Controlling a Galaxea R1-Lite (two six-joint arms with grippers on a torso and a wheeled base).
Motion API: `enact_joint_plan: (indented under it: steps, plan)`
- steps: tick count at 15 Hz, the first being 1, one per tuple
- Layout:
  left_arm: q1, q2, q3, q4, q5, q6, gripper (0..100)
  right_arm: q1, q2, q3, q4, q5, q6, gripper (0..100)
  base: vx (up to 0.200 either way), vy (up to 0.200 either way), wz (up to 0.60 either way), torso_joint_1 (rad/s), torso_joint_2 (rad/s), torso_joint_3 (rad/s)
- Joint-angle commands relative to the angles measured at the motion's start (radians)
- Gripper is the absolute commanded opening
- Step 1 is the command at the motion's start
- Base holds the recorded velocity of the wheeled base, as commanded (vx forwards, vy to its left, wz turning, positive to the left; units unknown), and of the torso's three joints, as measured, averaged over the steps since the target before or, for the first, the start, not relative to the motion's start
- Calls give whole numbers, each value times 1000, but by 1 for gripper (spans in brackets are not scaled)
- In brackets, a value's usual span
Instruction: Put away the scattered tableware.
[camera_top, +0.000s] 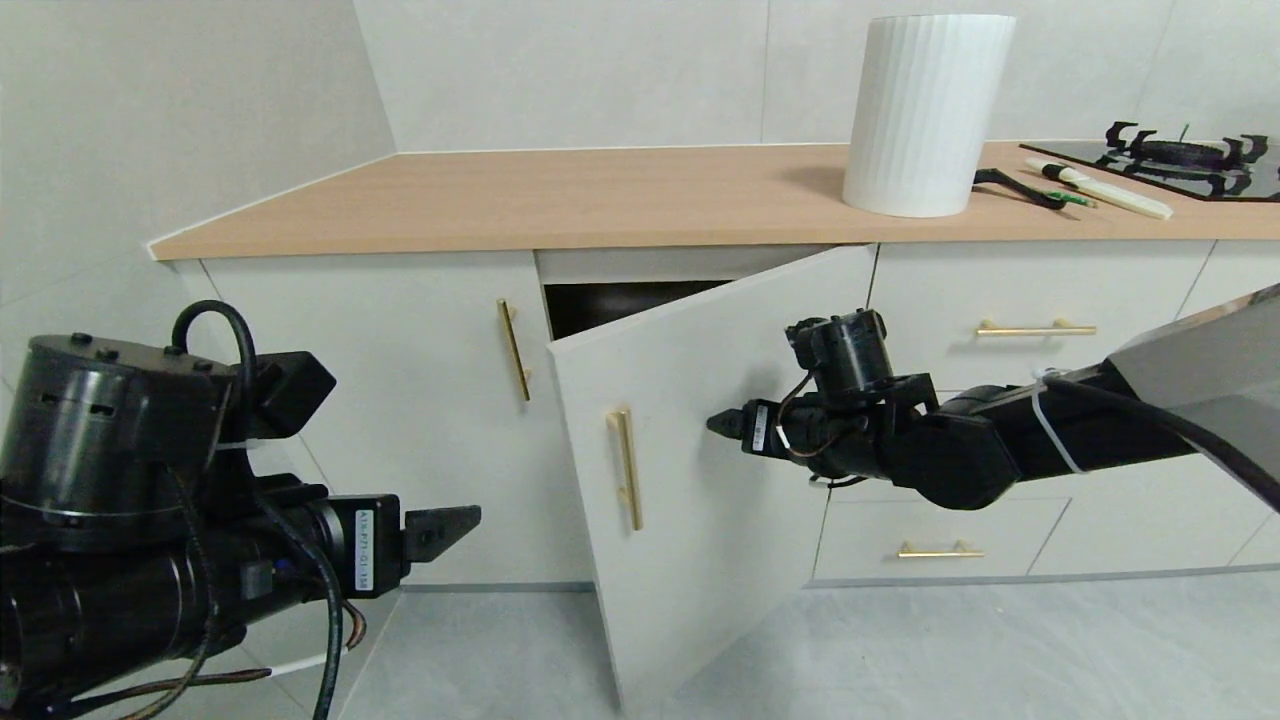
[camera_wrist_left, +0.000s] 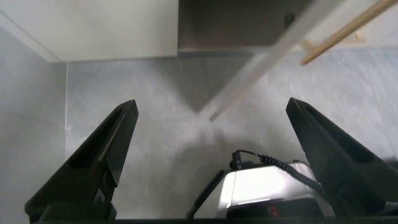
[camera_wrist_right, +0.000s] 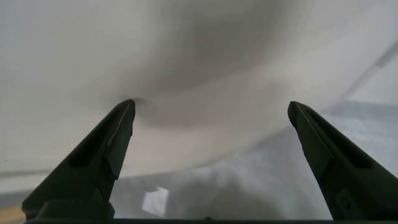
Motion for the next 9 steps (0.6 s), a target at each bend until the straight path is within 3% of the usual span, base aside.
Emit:
enact_joint_plan:
  steps: [1, 5, 9]
  plan:
    - [0, 1, 0, -1, -1, 0, 100, 0, 7, -11, 1, 0, 4, 100, 0, 0, 0, 0, 0, 0]
    - [0, 1, 2, -1, -1, 0, 100, 21, 17, -28, 0, 0, 50, 100, 0, 0, 0, 0, 0, 0]
    - [0, 1, 2, -1, -1, 0, 100, 38, 86, -134, 1, -10, 187, 100, 0, 0, 0, 0, 0, 0]
